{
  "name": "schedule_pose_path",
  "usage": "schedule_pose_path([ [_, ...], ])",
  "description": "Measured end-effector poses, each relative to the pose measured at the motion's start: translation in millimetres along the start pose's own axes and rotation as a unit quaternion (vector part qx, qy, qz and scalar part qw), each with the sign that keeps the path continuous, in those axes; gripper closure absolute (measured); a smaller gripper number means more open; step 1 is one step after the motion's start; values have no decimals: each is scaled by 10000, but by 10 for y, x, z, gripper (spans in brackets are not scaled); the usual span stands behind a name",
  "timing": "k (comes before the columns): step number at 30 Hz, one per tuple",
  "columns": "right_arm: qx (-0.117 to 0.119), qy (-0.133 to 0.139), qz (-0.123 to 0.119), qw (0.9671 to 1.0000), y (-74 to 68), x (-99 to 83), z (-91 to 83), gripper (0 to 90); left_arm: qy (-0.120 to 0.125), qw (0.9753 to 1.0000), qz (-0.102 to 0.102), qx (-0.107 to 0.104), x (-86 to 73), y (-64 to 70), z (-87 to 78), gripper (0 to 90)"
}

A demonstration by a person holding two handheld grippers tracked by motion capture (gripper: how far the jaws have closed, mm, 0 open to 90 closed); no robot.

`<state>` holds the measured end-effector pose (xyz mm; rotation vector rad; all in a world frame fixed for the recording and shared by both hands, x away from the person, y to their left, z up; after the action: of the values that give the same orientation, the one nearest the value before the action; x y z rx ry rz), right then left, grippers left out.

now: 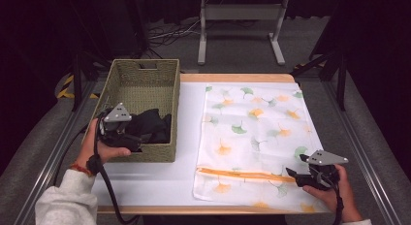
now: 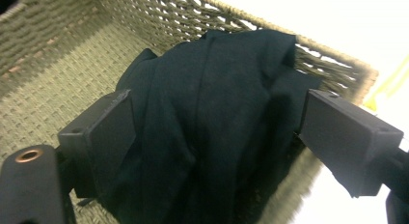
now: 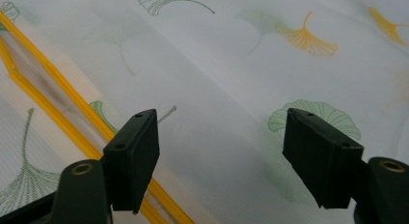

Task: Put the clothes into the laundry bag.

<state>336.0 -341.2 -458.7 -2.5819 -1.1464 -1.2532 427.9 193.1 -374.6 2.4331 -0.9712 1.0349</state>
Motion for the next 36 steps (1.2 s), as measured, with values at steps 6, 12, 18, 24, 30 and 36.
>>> schedule_pose_path([
  [6, 64, -95, -15, 9999, -2, -21, 27, 277, -813, 9965, 178, -14, 116, -39, 291, 106],
  [12, 79, -134, -77, 9998, -2, -26, 39, 268, -1707, 9839, 425, 309, 178, -140, 553, 78],
  [18, 135, -200, -159, 9996, -27, -35, 63, 259, -2228, 9746, 182, -169, 112, -213, 839, 45],
  [24, 163, -294, -175, 9993, -39, -53, 95, 250, -2885, 9573, 34, -201, -27, -286, 1090, 3],
  [30, 229, -314, -207, 9990, -64, -54, 89, 249, -3259, 9446, -127, -362, -46, -295, 1130, 97],
  [36, 249, -321, -246, 9989, -80, -48, 76, 250, -3365, 9410, -46, -343, -18, -314, 1083, 314],
])
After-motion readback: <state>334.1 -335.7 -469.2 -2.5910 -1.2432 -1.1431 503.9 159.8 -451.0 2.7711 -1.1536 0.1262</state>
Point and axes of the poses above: each handheld gripper's, and its own axes: z roughly forward along the jaws, x roughly out of its top, y roughly to its right, the point moved 5 cm from there along z, roughly forward along the jaws, and after that the axes turned 9 degrees about -z, right-handed, at the moved point
